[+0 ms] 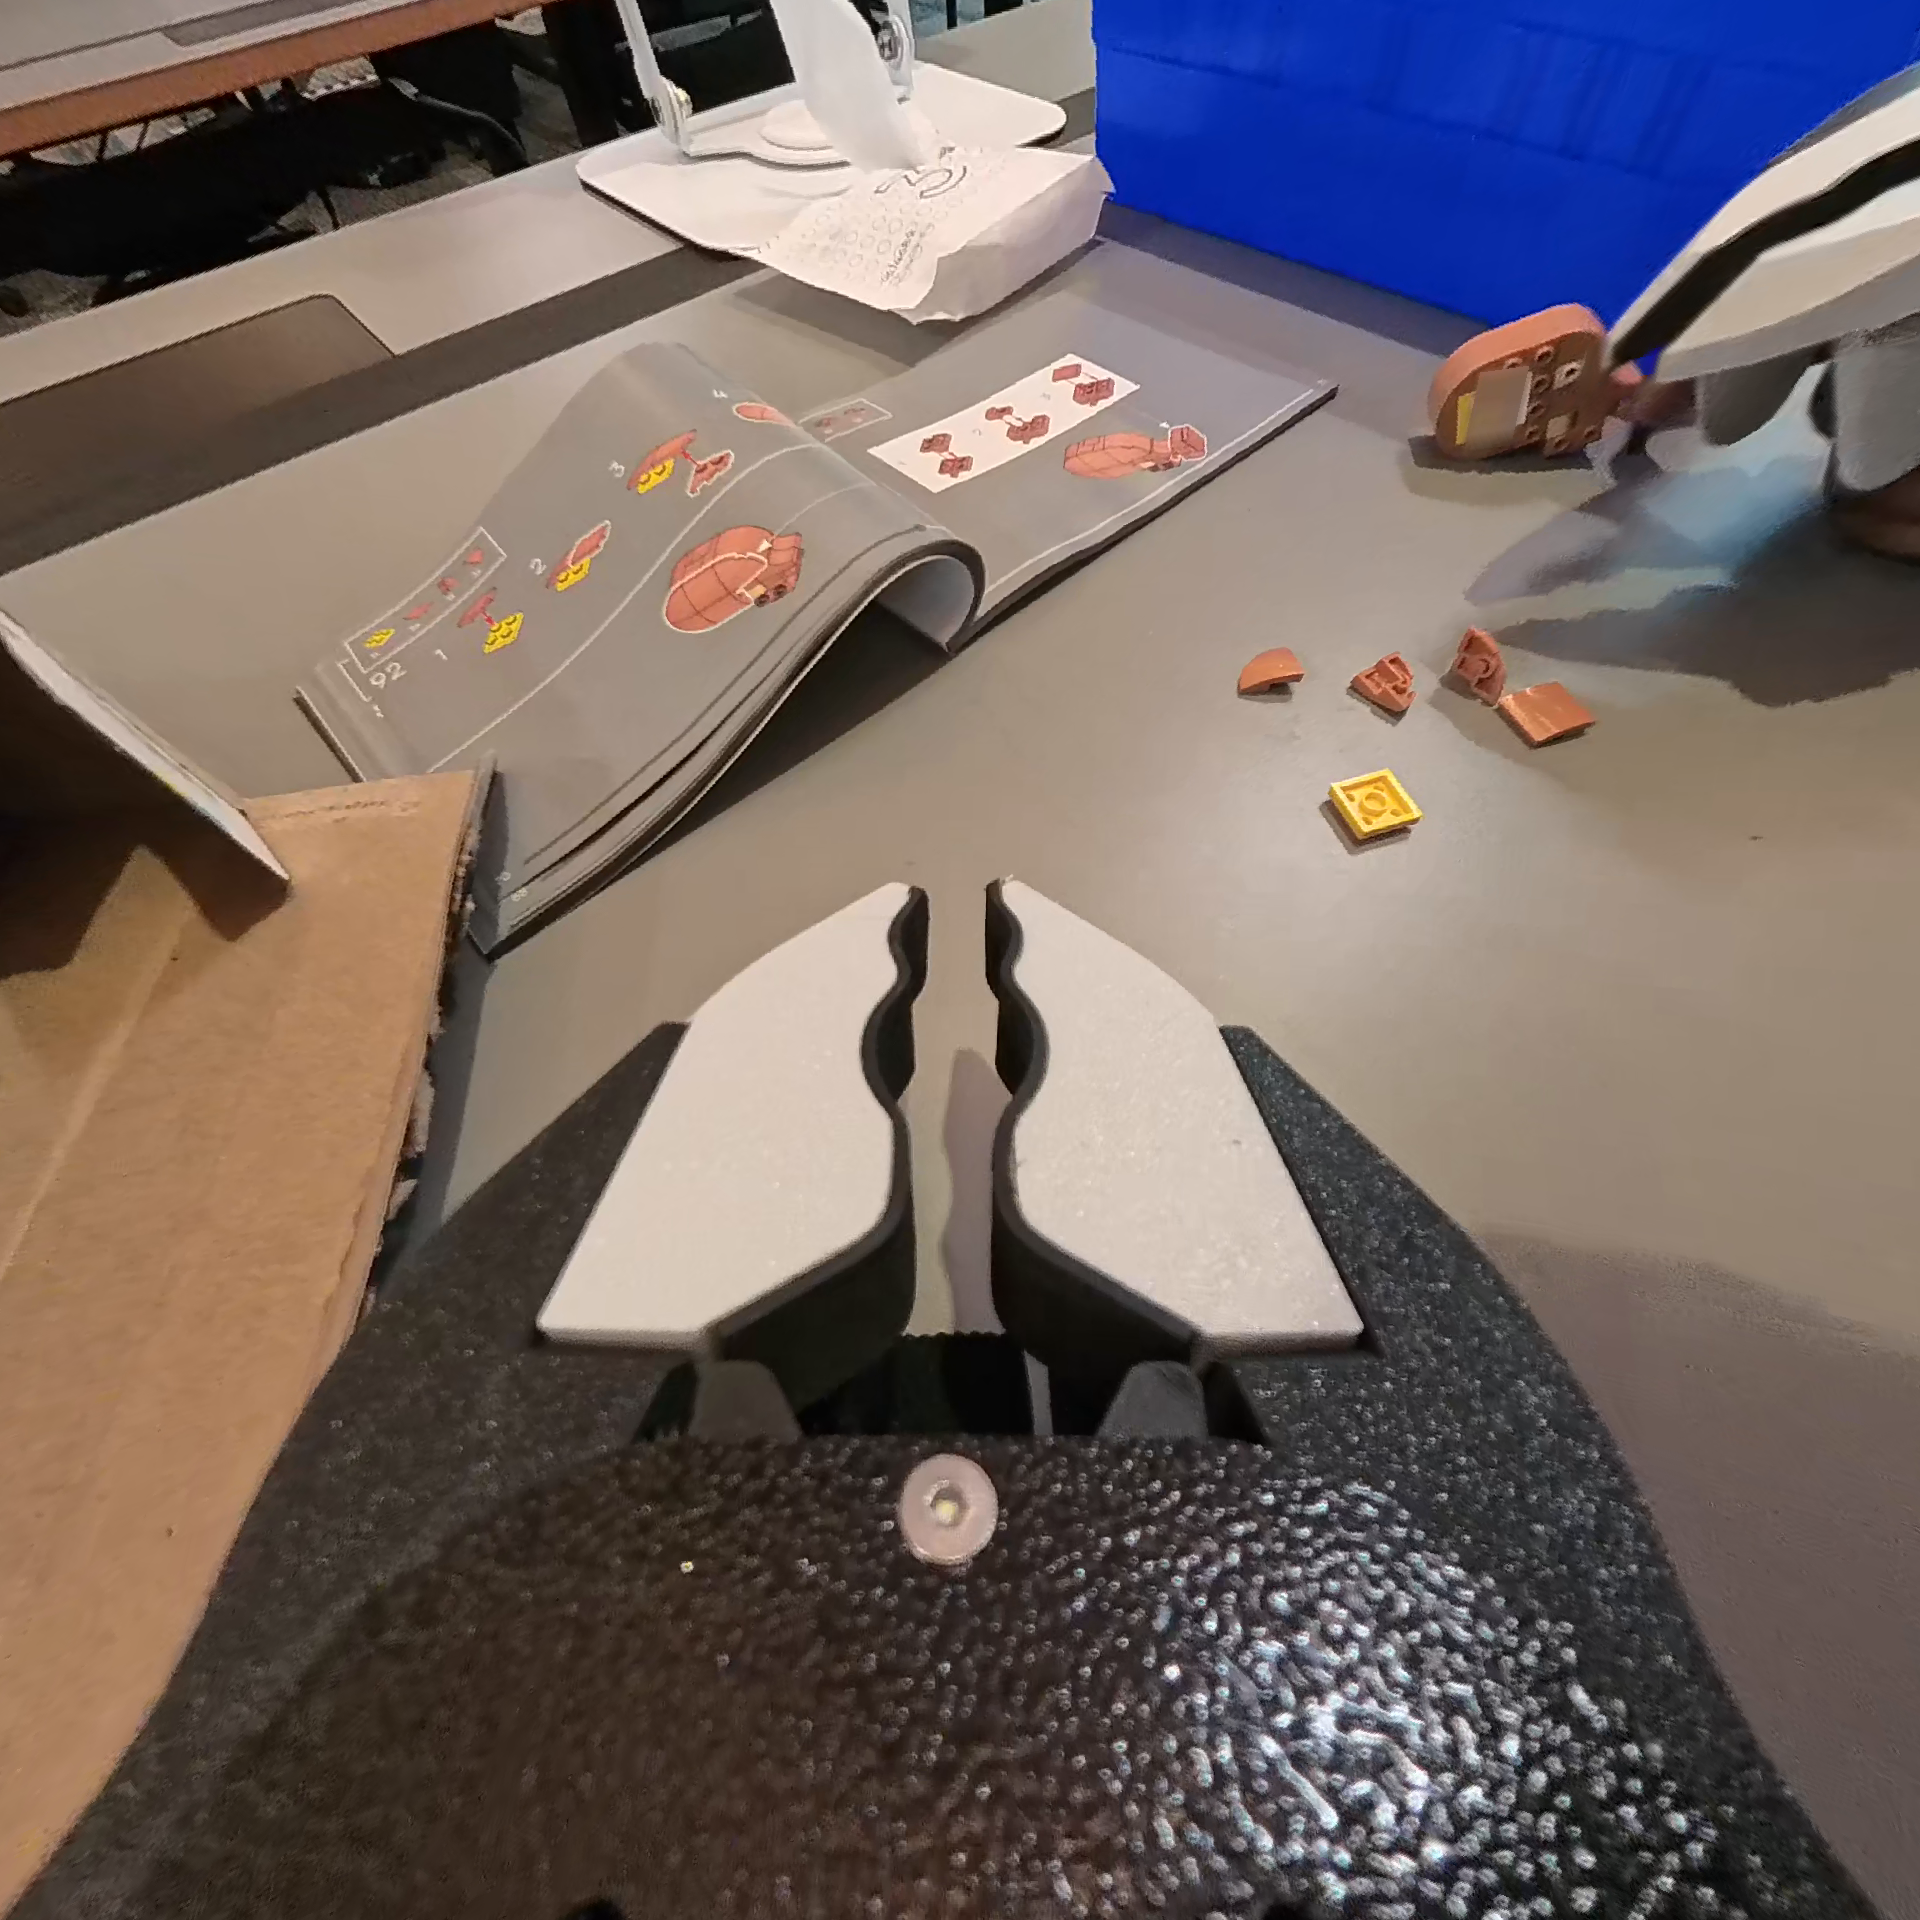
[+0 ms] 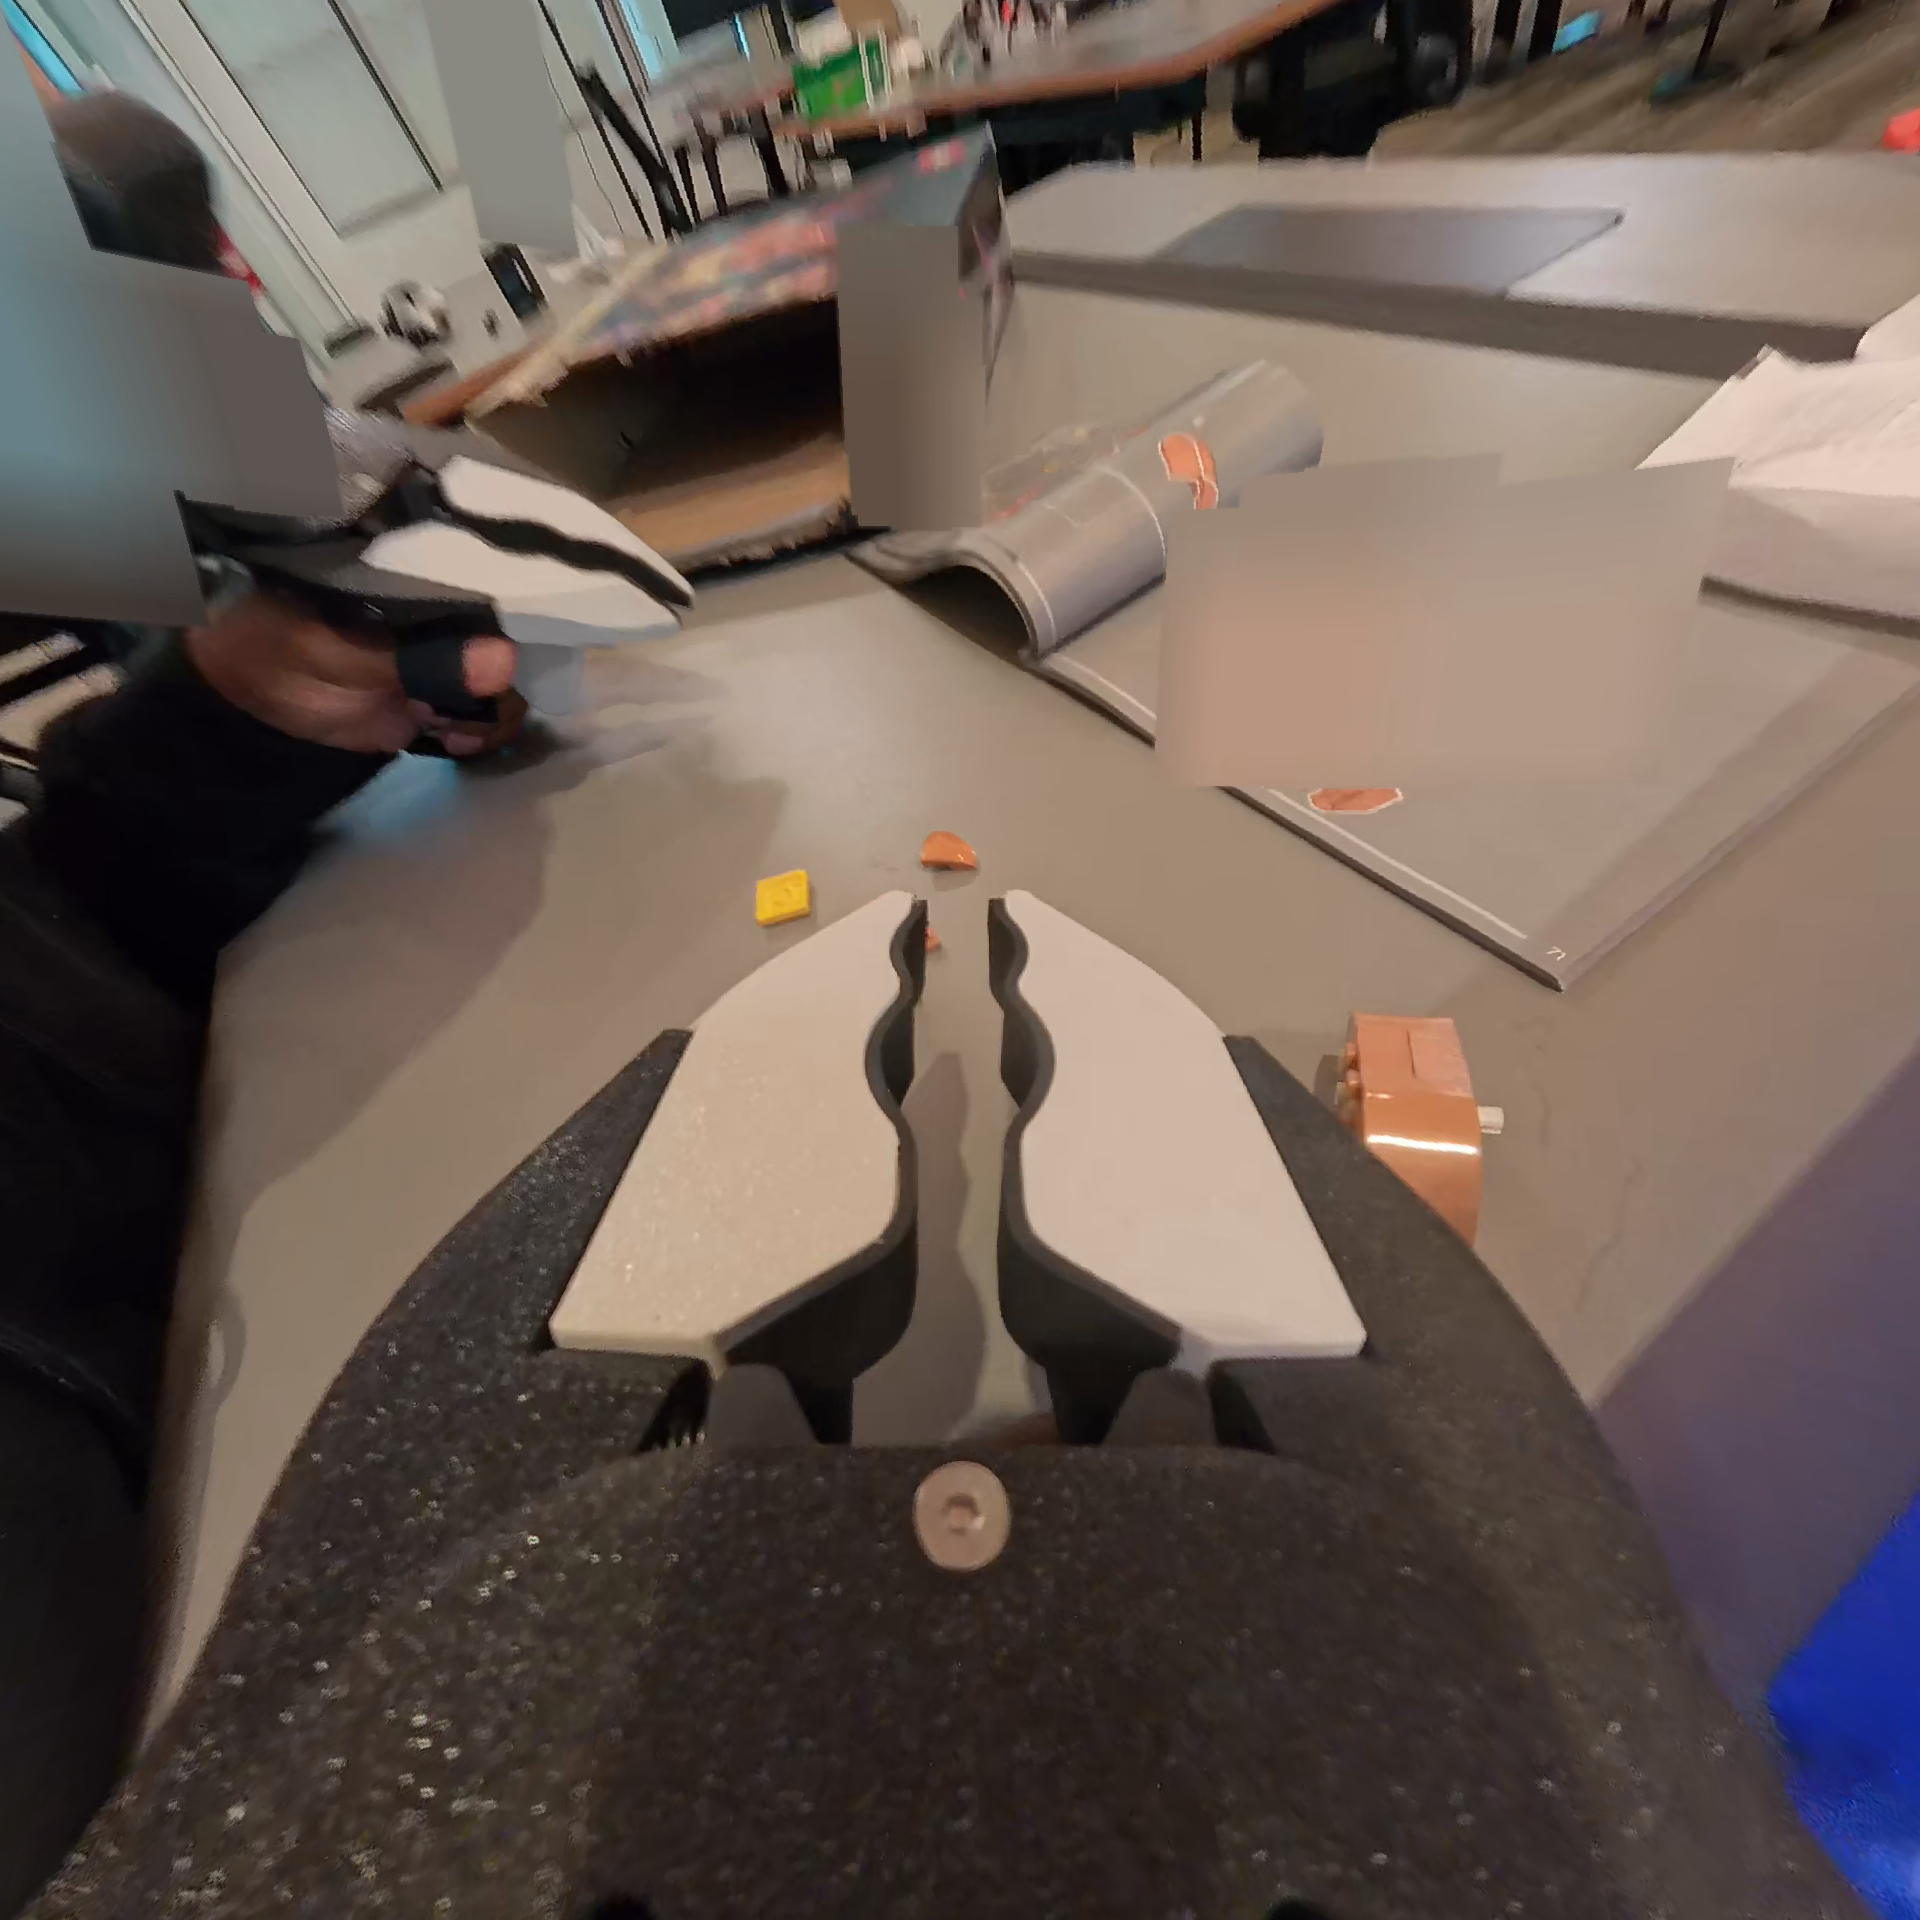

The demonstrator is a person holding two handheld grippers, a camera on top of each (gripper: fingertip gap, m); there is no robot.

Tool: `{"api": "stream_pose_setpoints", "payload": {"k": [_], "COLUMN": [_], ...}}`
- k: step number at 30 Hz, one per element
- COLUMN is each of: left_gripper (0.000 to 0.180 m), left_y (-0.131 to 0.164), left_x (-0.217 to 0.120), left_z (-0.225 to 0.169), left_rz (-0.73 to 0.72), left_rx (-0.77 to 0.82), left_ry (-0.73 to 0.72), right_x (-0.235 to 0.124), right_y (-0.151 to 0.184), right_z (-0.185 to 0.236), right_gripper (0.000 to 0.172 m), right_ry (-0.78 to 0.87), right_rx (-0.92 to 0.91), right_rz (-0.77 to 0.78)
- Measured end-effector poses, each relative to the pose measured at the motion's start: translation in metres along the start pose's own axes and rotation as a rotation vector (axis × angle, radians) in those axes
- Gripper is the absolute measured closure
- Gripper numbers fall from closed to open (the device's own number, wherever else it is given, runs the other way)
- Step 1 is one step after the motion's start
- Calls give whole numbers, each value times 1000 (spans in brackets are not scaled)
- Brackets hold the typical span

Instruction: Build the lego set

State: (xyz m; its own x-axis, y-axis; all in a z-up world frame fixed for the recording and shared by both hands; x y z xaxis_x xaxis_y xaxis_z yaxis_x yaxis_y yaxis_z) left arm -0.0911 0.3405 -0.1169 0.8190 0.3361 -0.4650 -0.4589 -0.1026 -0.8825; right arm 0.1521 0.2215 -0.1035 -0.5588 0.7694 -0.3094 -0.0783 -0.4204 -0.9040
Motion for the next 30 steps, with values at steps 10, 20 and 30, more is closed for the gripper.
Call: {"api": "stream_pose_setpoints", "payload": {"k": [10, 20, 30], "left_gripper": [171, 171, 171], "left_y": [-13, -59, -70], "left_x": [17, 74, 91], "left_z": [1, -53, -41], "left_rz": [-31, -163, -190], "left_rx": [32, 162, 117], "left_ry": [-44, 131, 48], "right_x": [-64, -151, -187], "right_y": [7, 30, 31], "right_z": [17, -18, -43], "right_gripper": [162, 164, 165], "right_ry": [108, 346, 247], "right_rx": [-109, -80, 97], "right_rz": [-134, -209, -306]}}
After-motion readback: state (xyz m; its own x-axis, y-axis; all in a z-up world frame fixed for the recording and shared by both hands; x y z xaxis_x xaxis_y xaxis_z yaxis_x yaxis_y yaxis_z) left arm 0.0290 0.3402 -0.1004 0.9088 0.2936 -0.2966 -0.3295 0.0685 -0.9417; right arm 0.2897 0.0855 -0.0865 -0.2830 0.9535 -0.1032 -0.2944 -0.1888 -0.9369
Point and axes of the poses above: each gripper's, where its closed fingertips meet, x out along the fingers, y out of its underside, z = x × y across the jaws, the point moved 5 cm from there along -x, back along the fingers, and after that the axes turned 2 degrees about x, right-handed, at the moved point
